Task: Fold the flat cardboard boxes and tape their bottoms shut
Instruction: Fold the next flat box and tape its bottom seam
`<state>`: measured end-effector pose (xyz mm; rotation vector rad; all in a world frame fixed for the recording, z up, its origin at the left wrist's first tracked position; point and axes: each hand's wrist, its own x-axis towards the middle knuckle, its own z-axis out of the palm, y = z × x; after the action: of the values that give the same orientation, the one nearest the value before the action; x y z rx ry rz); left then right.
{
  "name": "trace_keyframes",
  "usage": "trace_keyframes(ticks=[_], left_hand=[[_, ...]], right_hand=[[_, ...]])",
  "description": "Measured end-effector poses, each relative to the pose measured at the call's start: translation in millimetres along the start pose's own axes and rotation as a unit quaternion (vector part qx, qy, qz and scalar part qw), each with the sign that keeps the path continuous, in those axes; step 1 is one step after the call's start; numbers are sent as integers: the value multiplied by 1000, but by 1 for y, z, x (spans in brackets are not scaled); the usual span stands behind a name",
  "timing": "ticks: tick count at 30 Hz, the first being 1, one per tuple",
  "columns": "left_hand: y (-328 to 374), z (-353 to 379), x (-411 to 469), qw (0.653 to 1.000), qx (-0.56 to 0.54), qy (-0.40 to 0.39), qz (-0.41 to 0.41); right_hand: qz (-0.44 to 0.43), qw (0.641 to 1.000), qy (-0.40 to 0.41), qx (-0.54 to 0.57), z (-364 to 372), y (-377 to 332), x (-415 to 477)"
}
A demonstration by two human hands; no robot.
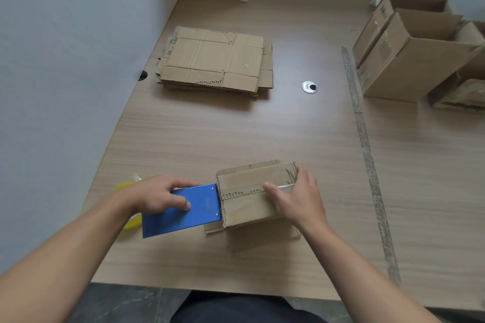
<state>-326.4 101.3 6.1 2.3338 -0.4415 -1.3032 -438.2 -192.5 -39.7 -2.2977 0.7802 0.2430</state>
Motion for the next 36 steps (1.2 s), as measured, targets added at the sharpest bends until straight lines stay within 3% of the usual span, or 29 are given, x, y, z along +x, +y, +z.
trace_keyframes(ticks=[9,16,18,20,22,25,27,29,36], left_hand=[[-3,14,-1,1000,-10,15,13],[-4,27,-4,998,-52,24,17],[-5,31,-4,997,-63,30,14],[-5,35,-4,997,-70,36,7],[-3,39,-4,996,-79,37,4],[-1,47,-3,993,-109,44,7],[0,53,-2,990,-134,46,11],[-2,59,-2,987,-156,42,22],[-30,73,-18,974,-221,28,37]], right_hand=[[-55,989,74,117,4,16,12],[23,938,-11,346,-10,32,24],[33,934,-36,354,-15,29,27],[-1,973,-5,229,-21,24,31],[-51,997,44,22,-21,15,27],[-163,971,84,-150,-6,-7,-1],[-266,943,14,-198,11,-14,-16],[-298,920,-60,-249,25,-14,-21],[-298,903,-46,-305,36,-1,-12]])
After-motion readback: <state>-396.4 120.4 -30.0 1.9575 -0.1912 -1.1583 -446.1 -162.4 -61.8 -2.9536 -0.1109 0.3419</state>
